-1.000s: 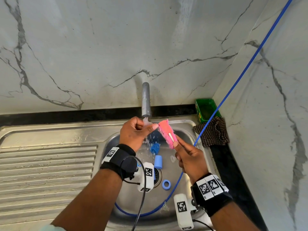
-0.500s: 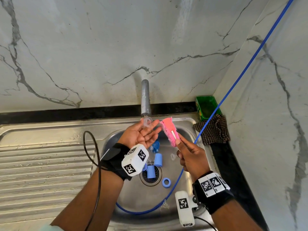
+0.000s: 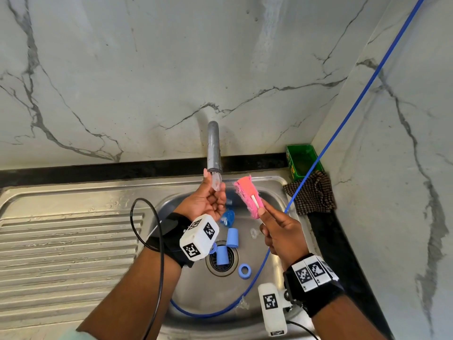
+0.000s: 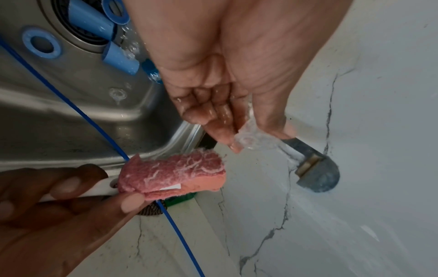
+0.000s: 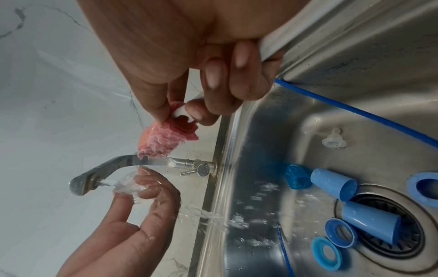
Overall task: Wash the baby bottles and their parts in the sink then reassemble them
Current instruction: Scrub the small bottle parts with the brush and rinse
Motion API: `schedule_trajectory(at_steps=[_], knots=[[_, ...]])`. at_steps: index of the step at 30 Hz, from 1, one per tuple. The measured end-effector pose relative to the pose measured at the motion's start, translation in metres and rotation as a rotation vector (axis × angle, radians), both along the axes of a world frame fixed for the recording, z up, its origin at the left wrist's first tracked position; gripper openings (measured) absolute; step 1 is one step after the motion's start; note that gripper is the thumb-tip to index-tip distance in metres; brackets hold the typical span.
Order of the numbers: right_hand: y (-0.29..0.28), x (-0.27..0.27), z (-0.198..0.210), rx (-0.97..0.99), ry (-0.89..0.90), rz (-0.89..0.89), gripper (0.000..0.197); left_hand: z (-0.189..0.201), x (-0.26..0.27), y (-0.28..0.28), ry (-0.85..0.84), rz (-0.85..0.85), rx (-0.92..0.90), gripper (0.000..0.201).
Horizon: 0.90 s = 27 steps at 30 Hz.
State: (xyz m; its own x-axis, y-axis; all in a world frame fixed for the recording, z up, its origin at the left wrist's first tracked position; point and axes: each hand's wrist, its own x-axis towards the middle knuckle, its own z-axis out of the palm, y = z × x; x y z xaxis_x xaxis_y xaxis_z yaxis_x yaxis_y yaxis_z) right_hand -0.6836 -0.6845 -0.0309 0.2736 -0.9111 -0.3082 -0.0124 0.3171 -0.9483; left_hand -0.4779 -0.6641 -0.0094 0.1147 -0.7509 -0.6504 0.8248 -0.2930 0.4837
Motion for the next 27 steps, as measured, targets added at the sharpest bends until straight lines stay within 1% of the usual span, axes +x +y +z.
schedule_trajectory(at_steps=[2,5,6,7,8,10,12,16,17,21,24,27], knots=[[0.001,-0.001,0.002,-0.008,0.006,-0.001,0.028,0.005,-0.002,0.002,0.024,0.017,-0.051,0.043],[0.004,-0.004,0.005,-0.023,0.001,0.008,0.029,0.012,-0.002,0.010,-0.005,0.015,-0.114,0.024],[0.006,-0.006,0.007,-0.025,-0.003,0.014,0.029,0.012,-0.002,0.014,-0.032,0.034,-0.131,0.022],[0.008,-0.007,0.007,-0.025,-0.006,0.019,0.029,0.012,-0.002,0.018,-0.063,0.060,-0.148,0.024],[0.009,-0.009,0.007,-0.025,-0.009,0.024,0.028,0.010,-0.004,0.023,-0.121,0.078,-0.171,0.028],[0.013,-0.011,0.008,-0.027,-0.013,0.037,0.028,0.009,-0.009,0.035,-0.338,0.089,-0.201,0.032],[0.017,-0.012,0.008,-0.022,-0.022,0.045,0.027,0.011,-0.013,0.046,-0.533,0.088,-0.214,0.028],[0.026,-0.012,0.007,-0.019,-0.026,0.073,0.026,0.015,-0.018,0.062,-0.681,0.059,-0.229,0.019],[0.028,-0.012,0.008,-0.024,-0.028,0.082,0.026,0.017,-0.018,0.065,-0.742,0.057,-0.222,0.019],[0.034,-0.011,0.010,-0.075,-0.028,0.109,0.028,0.021,-0.017,0.073,-1.116,0.052,-0.213,0.019],[0.035,-0.012,0.009,-0.099,-0.013,0.115,0.028,0.019,-0.012,0.076,-1.279,0.039,-0.252,0.016],[0.036,-0.014,0.008,-0.124,-0.009,0.121,0.028,0.020,-0.014,0.080,-1.403,0.020,-0.289,0.013]])
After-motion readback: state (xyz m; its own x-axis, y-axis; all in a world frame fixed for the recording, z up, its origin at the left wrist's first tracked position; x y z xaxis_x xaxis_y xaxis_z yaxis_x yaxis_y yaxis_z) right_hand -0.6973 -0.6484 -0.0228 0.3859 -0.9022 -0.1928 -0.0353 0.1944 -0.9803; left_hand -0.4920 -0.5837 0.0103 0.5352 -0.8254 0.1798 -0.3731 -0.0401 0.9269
